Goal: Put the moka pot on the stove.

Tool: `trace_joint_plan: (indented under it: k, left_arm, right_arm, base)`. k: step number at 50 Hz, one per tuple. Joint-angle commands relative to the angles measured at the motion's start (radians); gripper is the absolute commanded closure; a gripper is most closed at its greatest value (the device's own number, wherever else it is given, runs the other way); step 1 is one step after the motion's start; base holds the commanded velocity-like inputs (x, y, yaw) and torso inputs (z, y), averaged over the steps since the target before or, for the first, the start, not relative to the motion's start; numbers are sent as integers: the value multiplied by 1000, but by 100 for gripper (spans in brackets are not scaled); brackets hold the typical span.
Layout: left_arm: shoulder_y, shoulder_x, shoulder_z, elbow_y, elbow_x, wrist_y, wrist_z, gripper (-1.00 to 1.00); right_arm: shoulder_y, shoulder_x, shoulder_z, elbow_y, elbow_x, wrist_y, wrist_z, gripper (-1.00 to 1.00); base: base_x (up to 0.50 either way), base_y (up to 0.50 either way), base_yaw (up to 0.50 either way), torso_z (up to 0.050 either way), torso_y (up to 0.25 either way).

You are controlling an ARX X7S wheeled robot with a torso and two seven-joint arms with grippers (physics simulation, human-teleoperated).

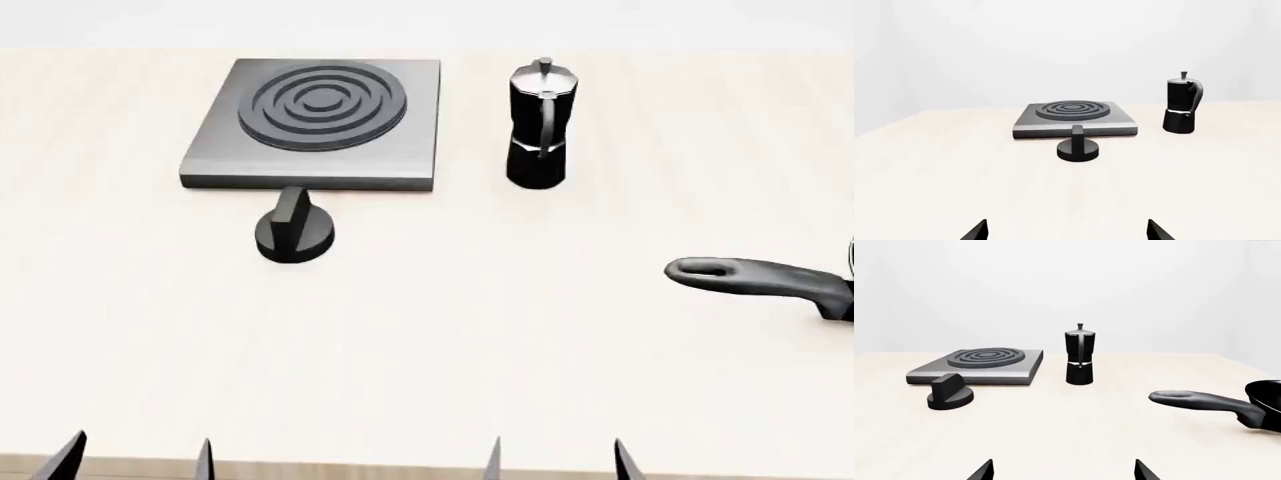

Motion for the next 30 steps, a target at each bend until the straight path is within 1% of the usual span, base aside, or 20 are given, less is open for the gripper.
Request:
trace_joint_plan:
  k: [1,17,30]
  left_arm:
    - [5,-14,17,25,-9,-3,-15,-100]
    - [25,-34,36,86,-22,1,-27,-100]
    - [35,-47,44,123,-37,4,-37,-100]
  right_arm:
    - [-1,11,-15,-8,10,-4,12,-100]
    - [-10,31,-55,-80,-16,13,30,-100]
    - [-9,40,-74,-93,-17,12,41,-100]
  base:
    - [0,0,0,0,0]
    - [14,0,0,0,0]
    - [205,0,0,0,0]
